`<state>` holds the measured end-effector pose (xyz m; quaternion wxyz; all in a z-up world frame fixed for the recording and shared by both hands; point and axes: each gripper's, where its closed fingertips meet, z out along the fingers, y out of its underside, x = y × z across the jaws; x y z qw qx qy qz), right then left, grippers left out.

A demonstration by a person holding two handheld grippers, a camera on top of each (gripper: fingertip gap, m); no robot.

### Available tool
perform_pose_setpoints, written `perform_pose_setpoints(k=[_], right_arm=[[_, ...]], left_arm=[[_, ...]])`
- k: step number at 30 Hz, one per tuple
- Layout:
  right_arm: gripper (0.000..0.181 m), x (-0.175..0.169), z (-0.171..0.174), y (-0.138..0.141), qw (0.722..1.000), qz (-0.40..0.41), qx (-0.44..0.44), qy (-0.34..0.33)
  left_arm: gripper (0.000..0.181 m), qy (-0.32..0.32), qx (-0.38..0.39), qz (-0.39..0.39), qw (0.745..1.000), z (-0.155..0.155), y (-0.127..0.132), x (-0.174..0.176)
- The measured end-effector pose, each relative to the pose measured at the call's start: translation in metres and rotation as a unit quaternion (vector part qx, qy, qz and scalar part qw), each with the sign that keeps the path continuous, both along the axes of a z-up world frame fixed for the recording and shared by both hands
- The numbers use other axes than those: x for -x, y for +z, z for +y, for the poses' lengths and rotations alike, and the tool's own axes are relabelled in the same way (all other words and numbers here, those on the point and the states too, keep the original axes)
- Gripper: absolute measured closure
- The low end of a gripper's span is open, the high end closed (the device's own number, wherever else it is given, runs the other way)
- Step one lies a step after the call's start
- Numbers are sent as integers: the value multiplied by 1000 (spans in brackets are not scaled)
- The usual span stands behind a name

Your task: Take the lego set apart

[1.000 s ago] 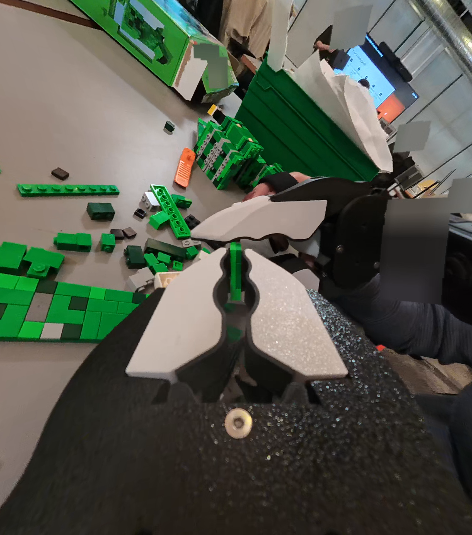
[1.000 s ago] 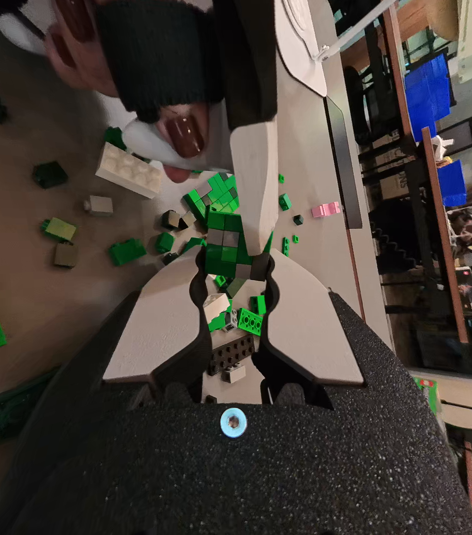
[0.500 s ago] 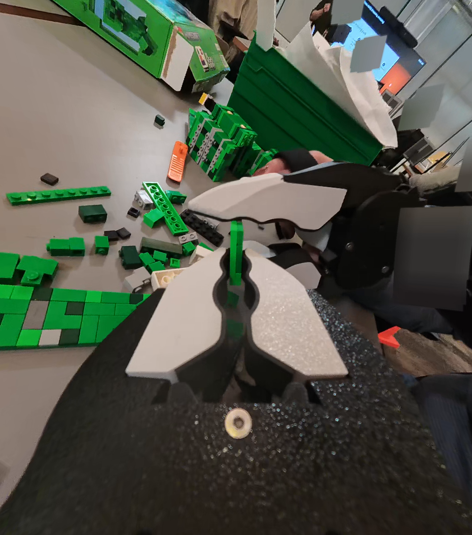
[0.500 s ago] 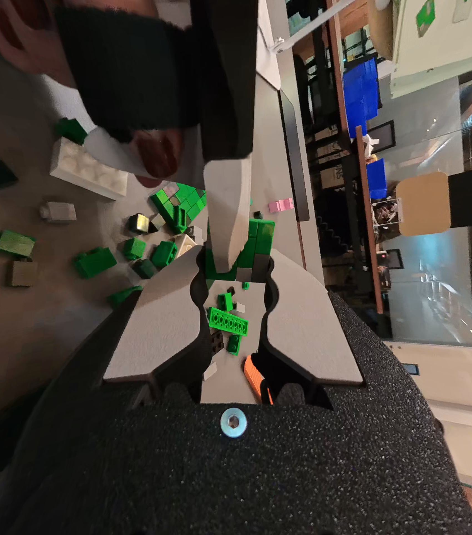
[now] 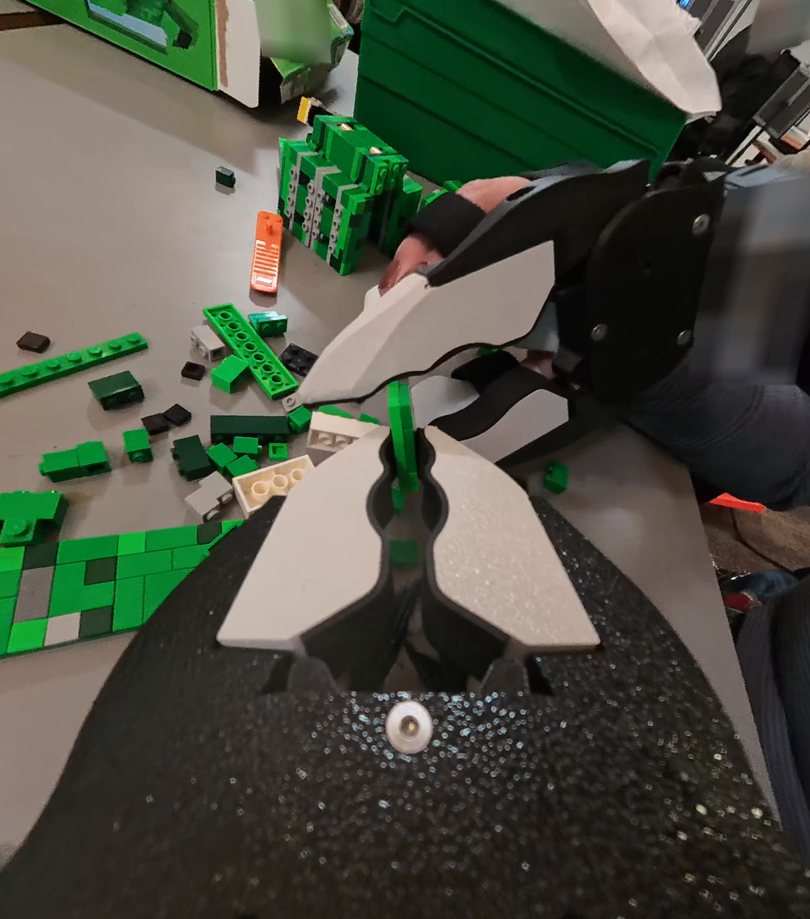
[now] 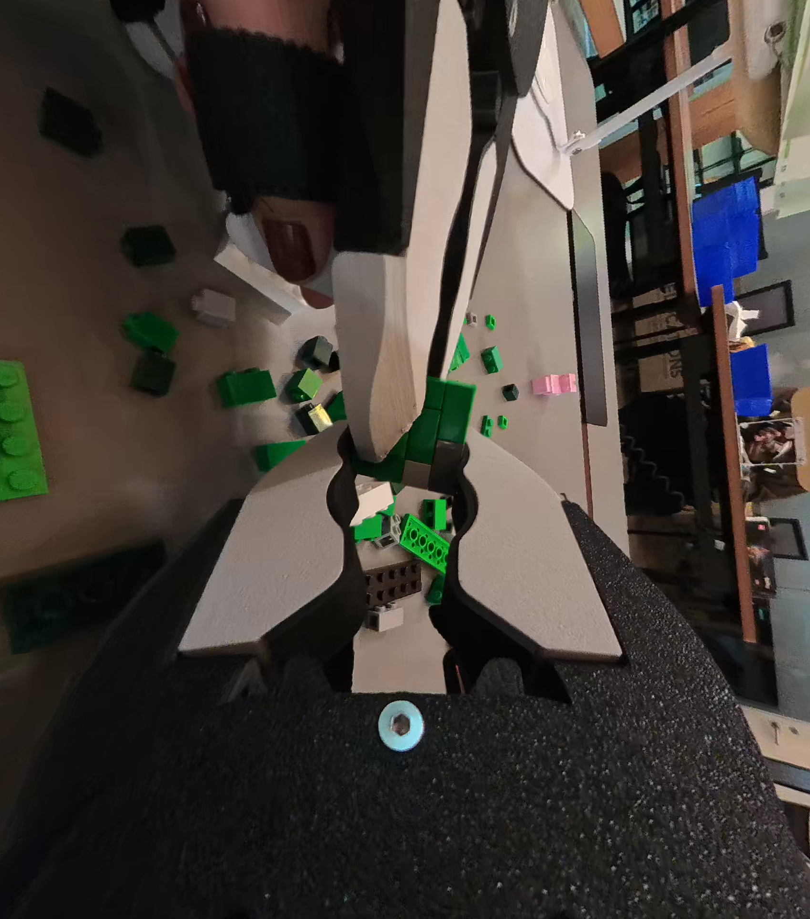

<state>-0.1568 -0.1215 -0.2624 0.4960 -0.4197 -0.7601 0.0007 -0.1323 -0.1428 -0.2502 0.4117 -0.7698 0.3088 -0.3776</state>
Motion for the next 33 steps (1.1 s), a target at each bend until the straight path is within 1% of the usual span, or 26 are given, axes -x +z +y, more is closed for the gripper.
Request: perform_pose_setpoints(k=[1,4,7,9,12,17,23,26,33], right_arm=[[146,0,1,0,1000,0,-3,-3],[146,2,7,1,999,-4,-36,-27],[139,4,12,6,996,-3,-74,-45],[141,5,10,12,996,19,-74,-43],[146,6,7,17,997,36,-59,-41],[146,5,5,13,998,24,-33,-39],[146,0,0,9,1000,19,9,-16],[147,-2,-2,4,1000,7,24,-7],[147,-5,-6,-1,999,-2,46,3]], left_arm=[[175,5,4,-3,1000,1,0,0],[175,26,30,-30,999,6,0,3],[175,41,72,-95,992,9,5,7],[175,55,89,-116,988,12,5,14],[175,52,95,-133,985,12,9,17],[175,43,95,-123,987,10,6,16],[174,28,70,-76,994,6,1,12],[174,27,48,-25,998,6,-6,13],[174,19,42,0,999,4,-10,11]])
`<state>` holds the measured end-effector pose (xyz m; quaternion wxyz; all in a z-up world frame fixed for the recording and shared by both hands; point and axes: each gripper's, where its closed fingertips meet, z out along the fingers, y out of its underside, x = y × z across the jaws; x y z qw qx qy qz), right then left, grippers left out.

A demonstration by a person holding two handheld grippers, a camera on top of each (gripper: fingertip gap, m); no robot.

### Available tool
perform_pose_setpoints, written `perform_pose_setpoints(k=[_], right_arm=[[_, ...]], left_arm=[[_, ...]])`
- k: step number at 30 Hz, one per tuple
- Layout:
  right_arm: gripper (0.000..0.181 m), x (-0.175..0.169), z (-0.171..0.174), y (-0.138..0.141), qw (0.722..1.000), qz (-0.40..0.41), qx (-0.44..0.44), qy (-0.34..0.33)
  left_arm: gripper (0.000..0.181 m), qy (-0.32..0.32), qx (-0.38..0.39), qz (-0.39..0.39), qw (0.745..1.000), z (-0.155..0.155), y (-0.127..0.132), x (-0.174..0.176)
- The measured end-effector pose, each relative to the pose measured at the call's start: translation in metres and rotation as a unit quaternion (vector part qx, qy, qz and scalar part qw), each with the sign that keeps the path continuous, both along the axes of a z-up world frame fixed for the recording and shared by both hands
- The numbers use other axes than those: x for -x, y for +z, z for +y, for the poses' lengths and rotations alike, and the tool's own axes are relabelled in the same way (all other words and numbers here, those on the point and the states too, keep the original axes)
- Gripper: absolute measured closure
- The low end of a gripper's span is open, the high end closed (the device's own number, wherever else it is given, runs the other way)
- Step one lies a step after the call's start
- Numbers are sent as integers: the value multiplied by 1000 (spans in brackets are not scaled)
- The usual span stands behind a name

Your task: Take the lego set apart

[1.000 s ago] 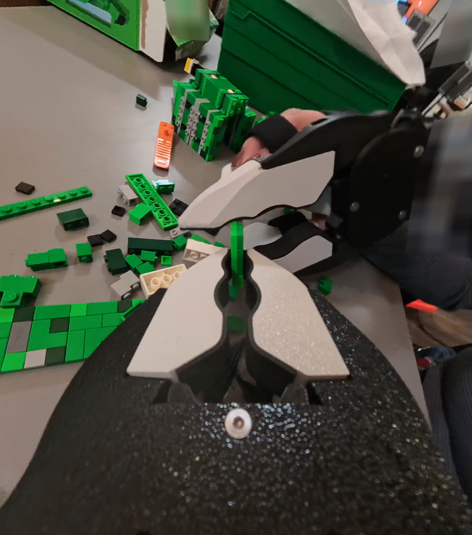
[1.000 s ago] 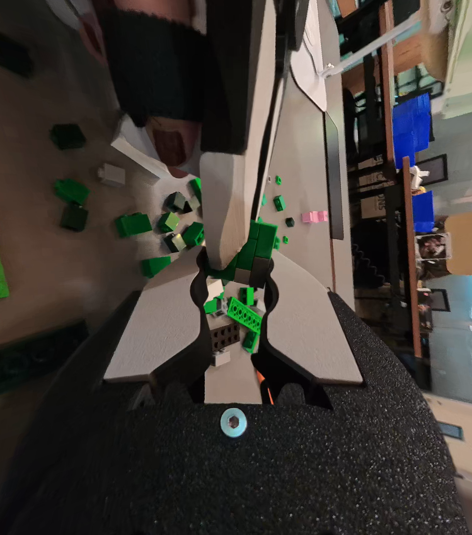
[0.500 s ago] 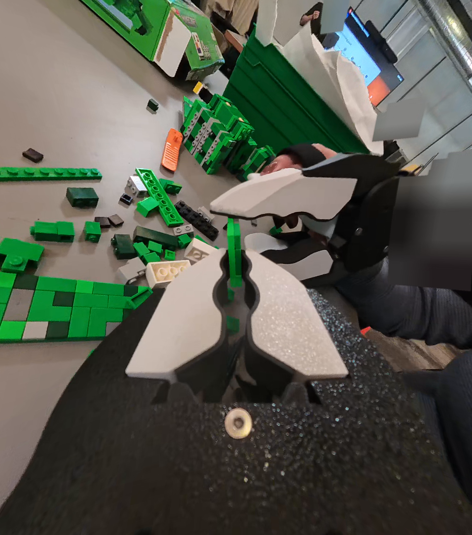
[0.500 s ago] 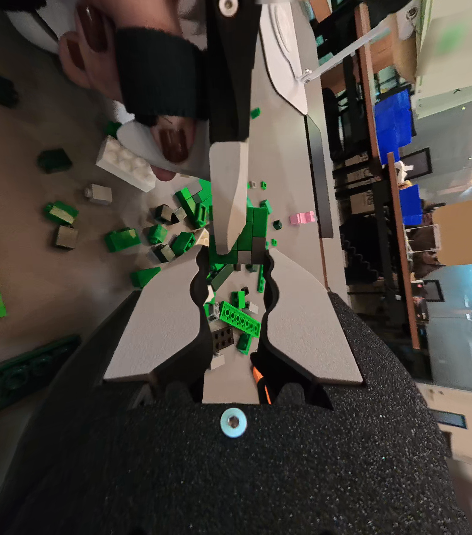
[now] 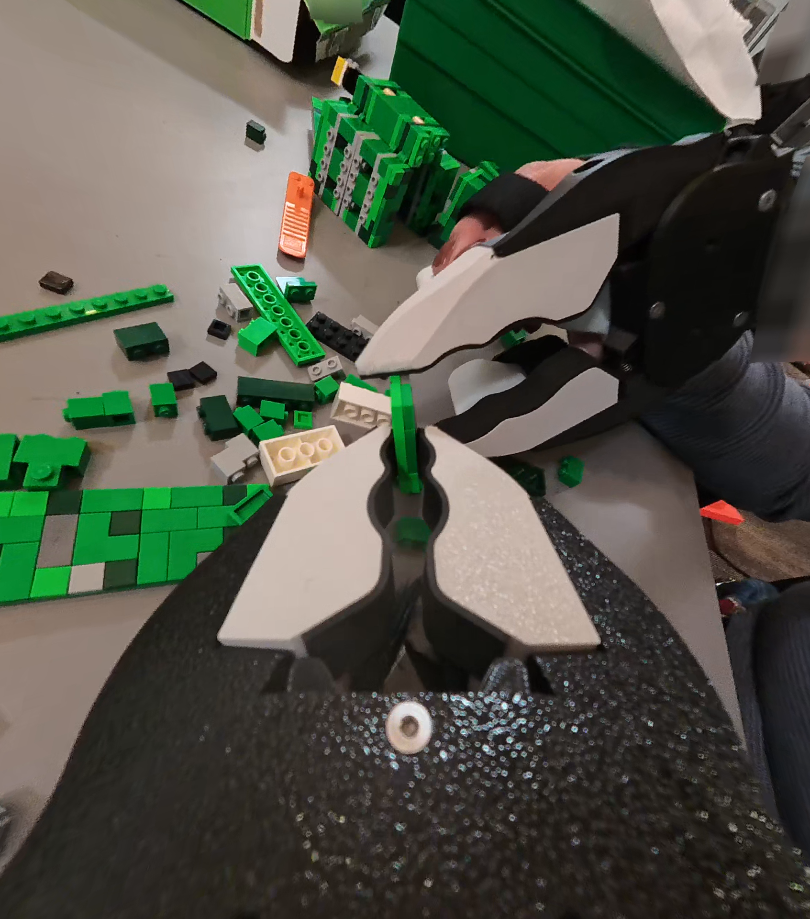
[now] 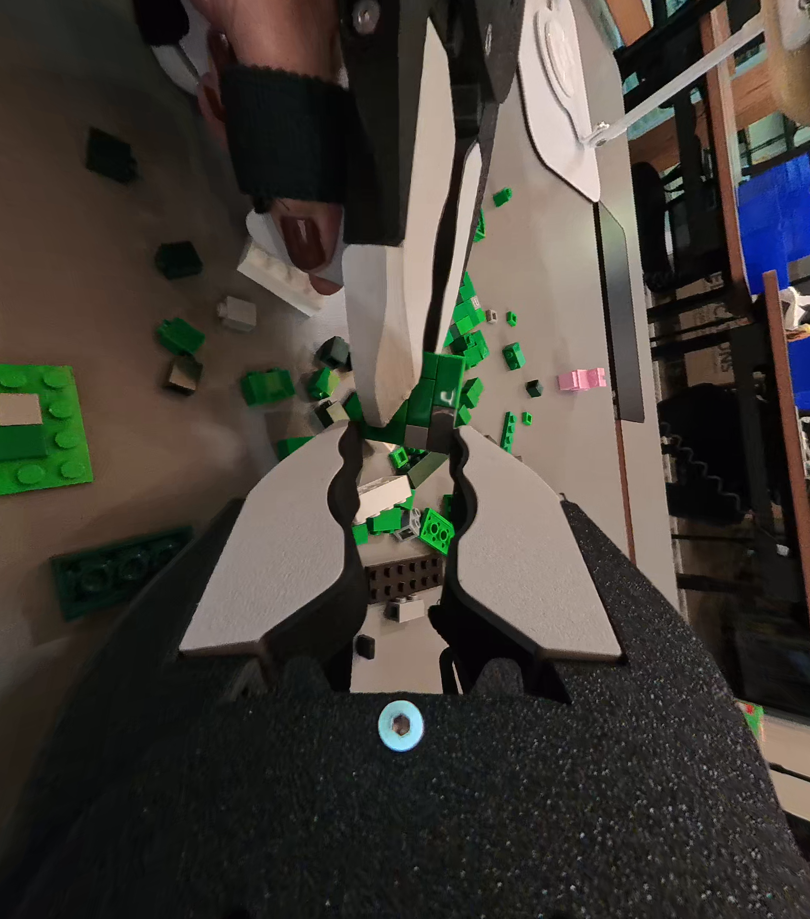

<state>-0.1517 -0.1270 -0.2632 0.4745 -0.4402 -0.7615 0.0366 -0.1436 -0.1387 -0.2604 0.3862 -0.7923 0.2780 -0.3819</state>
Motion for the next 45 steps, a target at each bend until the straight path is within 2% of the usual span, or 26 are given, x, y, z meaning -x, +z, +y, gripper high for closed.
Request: perform_pose_setpoints(k=[9,13,17,19,23,25,27,29,32,35,44,45], right_arm=[[148,-2,-1,-2,1000,3,17,6],[148,-2,1,-1,1000,9,14,3],[148,0,-3,3,1000,23,18,12],[148,1,-2,5,1000,28,11,9],[147,7,4,12,998,44,-29,-19],[137,12,5,16,997,55,-44,-32],[132,16,6,15,996,53,-53,-43],[144,18,7,15,995,47,-73,-49],[144,19,9,17,993,52,-84,-65],[144,21,12,22,989,57,-111,-76],[144,25,21,25,970,50,-210,-112],[151,26,20,29,965,57,-231,-110]], left_arm=[[175,-2,-11,18,1000,0,-2,0],[175,7,26,-28,999,3,-1,-1],[174,7,-1,-80,997,5,15,-1],[174,9,-7,-78,997,5,16,1],[175,42,-9,-87,995,11,22,7],[175,36,6,-124,992,9,27,6],[175,34,10,-128,991,9,27,5],[175,36,3,-123,992,9,27,4],[175,45,-2,-127,991,11,30,6],[175,54,7,-163,985,12,35,8],[173,86,68,-247,963,19,36,15],[176,105,73,-262,957,23,36,22]])
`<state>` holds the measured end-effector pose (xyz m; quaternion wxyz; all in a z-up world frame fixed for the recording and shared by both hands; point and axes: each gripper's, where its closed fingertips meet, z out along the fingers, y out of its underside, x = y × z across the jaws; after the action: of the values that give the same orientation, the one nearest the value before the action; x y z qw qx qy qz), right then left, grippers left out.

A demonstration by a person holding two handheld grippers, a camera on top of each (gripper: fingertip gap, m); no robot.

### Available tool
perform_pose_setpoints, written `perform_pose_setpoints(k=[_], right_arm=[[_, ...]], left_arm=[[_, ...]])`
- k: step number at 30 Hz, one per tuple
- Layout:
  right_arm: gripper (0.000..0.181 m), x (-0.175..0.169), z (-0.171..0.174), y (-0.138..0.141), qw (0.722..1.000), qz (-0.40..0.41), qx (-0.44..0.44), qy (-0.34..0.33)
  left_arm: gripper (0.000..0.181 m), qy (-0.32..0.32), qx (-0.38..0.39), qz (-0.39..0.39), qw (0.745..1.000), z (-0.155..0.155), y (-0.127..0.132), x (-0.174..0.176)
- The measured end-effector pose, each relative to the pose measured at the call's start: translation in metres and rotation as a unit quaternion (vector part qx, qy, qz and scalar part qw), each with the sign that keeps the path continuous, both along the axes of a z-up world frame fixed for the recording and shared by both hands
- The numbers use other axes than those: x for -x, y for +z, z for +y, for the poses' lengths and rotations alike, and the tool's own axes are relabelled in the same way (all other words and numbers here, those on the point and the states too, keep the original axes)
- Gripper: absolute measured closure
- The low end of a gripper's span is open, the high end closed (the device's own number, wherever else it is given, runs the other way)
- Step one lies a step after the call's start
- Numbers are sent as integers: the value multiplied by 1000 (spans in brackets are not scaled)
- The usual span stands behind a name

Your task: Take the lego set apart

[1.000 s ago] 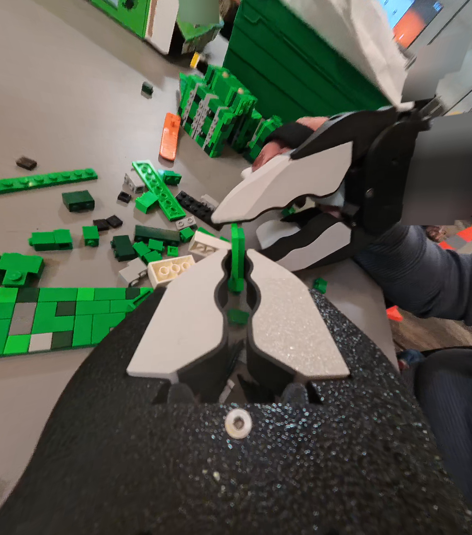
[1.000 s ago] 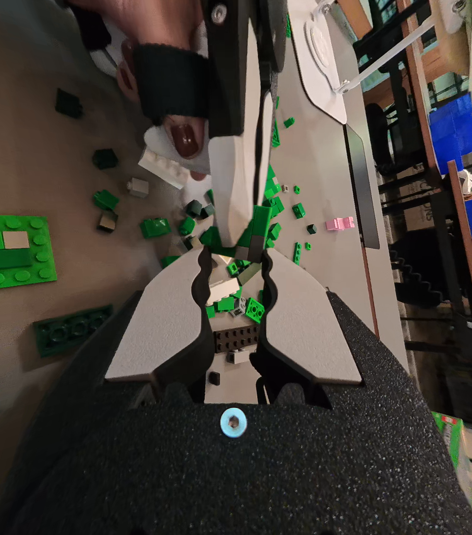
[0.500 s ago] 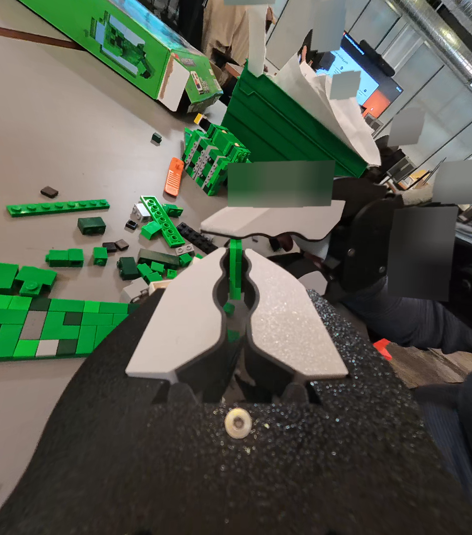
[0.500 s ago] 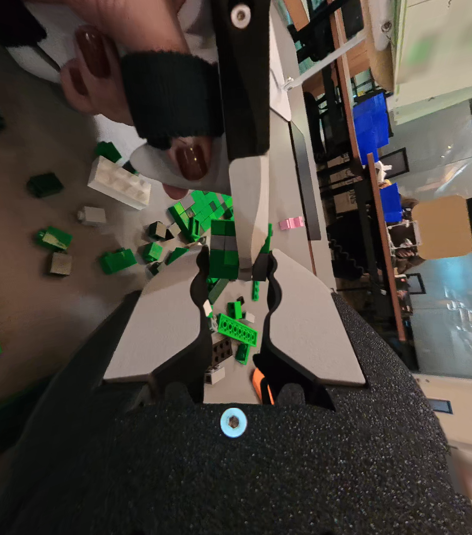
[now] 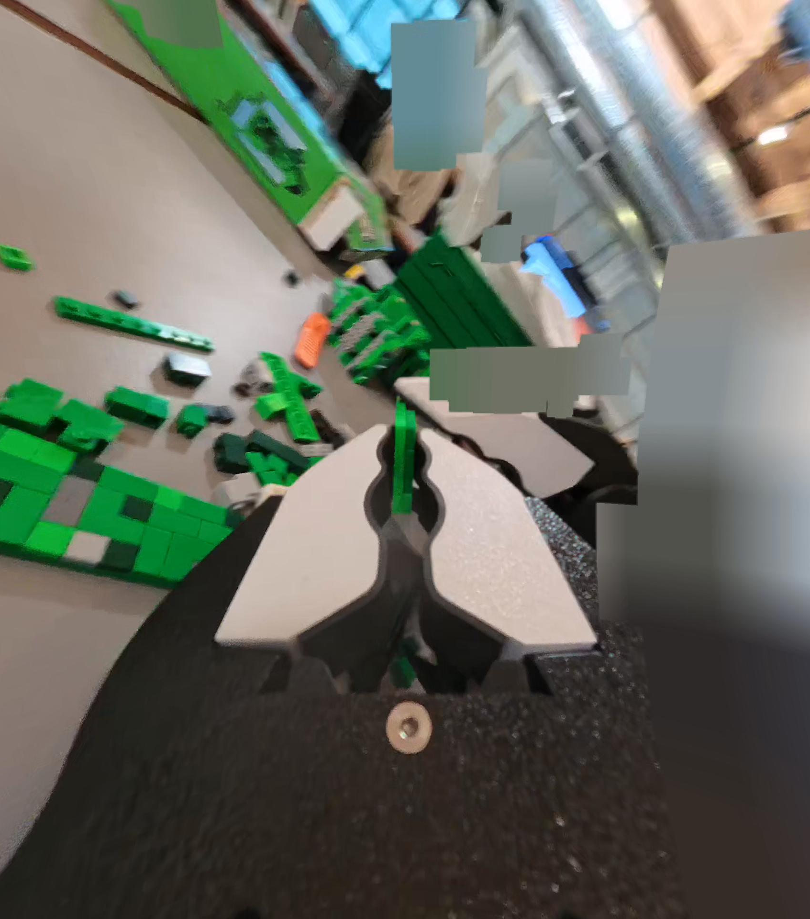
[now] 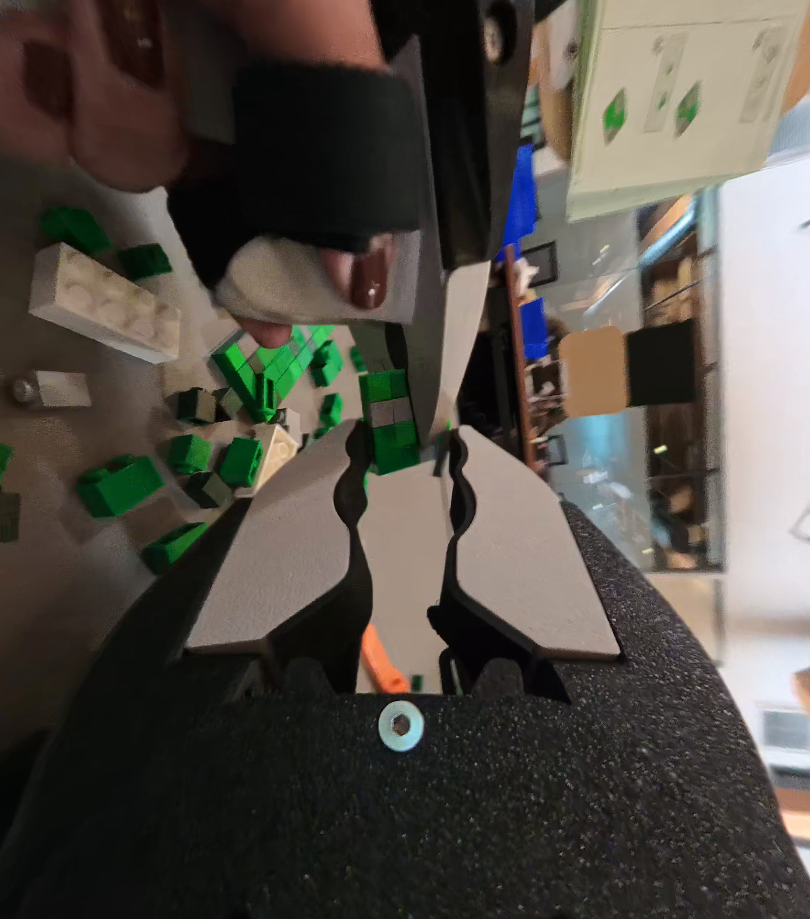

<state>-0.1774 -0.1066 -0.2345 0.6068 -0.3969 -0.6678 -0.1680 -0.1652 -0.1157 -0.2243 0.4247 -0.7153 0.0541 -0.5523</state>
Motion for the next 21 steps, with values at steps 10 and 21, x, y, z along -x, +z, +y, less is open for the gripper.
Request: perform_pose_setpoints(k=[10,21], right_arm=[[147,2,-2,-13,992,29,120,16],[146,-1,2,-12,978,71,195,12]], left_arm=[[176,-4,9,55,998,0,-12,2],[152,-56,-19,102,993,-8,-14,-17]])
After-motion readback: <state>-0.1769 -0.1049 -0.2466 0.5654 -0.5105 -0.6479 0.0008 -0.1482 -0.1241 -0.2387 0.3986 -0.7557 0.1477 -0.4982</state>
